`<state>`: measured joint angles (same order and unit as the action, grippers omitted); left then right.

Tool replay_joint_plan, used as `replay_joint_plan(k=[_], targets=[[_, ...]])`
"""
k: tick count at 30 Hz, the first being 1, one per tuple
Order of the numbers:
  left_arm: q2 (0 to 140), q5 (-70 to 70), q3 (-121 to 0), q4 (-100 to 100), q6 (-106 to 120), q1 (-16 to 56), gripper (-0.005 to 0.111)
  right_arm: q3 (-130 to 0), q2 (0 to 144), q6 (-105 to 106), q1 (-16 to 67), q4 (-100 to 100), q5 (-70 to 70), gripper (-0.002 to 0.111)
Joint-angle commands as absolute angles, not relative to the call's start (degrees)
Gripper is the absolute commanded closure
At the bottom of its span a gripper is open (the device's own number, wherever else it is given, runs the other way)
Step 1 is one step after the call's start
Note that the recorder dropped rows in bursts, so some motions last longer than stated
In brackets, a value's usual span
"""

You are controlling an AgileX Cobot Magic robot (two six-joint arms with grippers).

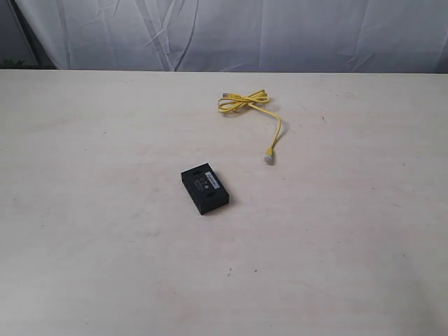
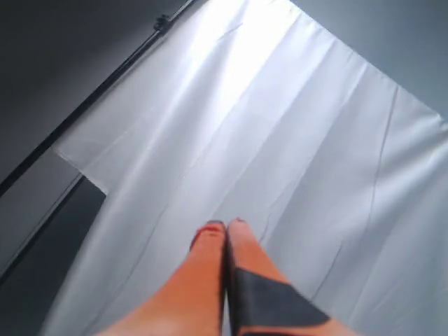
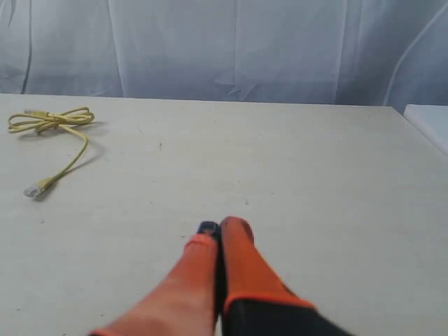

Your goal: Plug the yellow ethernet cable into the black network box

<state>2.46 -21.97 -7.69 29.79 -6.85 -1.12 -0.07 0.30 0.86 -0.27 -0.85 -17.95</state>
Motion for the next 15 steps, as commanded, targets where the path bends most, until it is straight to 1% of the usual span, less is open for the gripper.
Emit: replay_joint_plan(k=[1, 5, 10, 15], targets=[[11.2, -13.3, -14.0, 22.5, -7.1, -1.3, 0.107, 0.0, 0.0, 0.8, -0.5, -1.0, -17.4, 0.108], [21.5, -6.8, -20.6, 13.8, -7.1, -0.9, 0.107, 0.0, 0.0, 0.8, -0.5, -1.0, -17.4, 0.108], [33.9, 4.5, -29.4, 4.0, -7.1, -0.7, 0.107, 0.0, 0.0, 0.8, -0.5, -1.0, -17.4, 0.108], [43.7, 13.4, -36.7, 0.4, -2.9, 2.6, 0.107, 0.0, 0.0, 0.8, -0.5, -1.0, -17.4, 0.108]])
